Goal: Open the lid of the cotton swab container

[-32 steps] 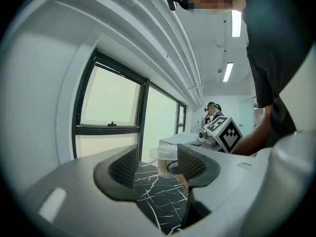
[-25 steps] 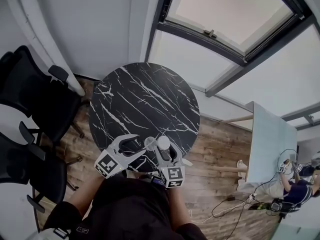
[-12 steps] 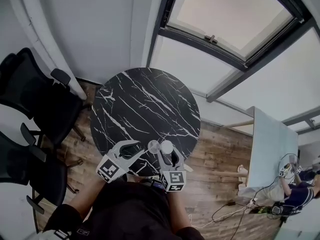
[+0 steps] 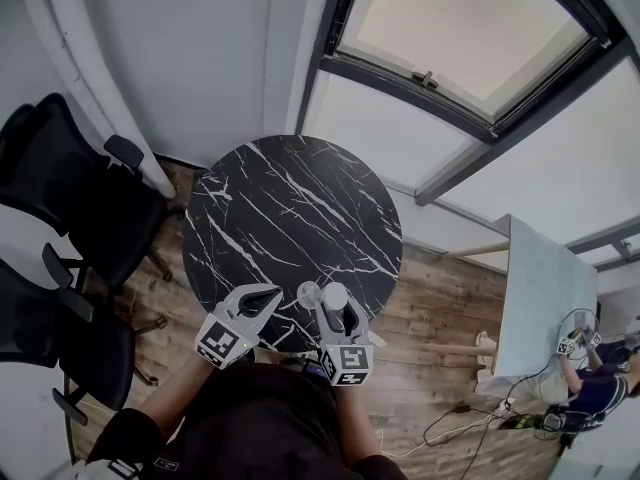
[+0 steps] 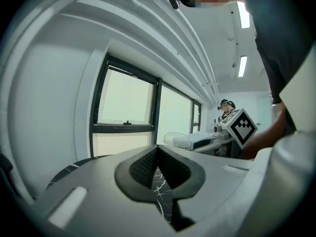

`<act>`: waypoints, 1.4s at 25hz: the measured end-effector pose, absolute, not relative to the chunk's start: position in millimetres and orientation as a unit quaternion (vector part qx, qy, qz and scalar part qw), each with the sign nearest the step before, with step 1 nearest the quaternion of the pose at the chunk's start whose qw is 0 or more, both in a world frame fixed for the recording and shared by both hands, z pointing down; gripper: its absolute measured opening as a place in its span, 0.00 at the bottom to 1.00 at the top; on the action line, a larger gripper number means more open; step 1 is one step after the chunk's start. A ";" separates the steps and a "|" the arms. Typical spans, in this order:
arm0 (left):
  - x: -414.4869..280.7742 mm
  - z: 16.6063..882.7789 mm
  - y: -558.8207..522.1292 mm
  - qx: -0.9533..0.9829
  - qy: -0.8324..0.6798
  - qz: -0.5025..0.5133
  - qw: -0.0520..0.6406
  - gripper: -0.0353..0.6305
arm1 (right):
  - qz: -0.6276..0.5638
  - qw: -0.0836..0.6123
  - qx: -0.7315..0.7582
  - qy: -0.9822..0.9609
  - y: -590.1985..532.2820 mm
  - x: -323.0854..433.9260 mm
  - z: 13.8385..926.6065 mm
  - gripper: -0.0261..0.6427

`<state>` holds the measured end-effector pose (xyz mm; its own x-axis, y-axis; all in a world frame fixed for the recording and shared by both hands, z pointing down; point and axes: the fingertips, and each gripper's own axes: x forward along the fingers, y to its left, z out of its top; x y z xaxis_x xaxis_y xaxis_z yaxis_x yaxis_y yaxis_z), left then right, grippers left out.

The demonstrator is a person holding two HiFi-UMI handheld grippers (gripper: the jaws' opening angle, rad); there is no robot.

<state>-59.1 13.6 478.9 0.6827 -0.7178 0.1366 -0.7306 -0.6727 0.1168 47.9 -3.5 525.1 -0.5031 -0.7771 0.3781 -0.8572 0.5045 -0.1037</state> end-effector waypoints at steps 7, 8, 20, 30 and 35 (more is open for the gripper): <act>-77.0 481.5 1.5 0.883 -0.459 0.045 0.084 0.05 | 0.137 0.139 0.493 -0.848 -2.1 50.0 522.9 0.39; -77.9 481.3 0.9 0.881 -0.463 0.045 0.085 0.05 | 0.136 0.139 0.494 -0.847 -1.7 50.3 522.7 0.39; -80.0 489.0 3.9 0.871 -0.482 0.042 0.085 0.05 | 0.132 0.132 0.497 -0.848 2.6 48.1 522.0 0.38; -76.1 493.4 2.5 0.875 -0.474 0.042 0.090 0.05 | 0.123 0.134 0.494 -0.850 0.0 43.9 519.9 0.38; -74.1 493.4 1.5 0.876 -0.472 0.042 0.091 0.05 | 0.122 0.133 0.494 -0.851 -2.8 45.7 517.7 0.38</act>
<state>-74.1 1.5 493.4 0.5516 -0.8187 0.1597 -0.8340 -0.5384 0.1204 45.7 -2.8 517.7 -0.4772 -0.8077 0.3461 -0.8724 0.4830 -0.0757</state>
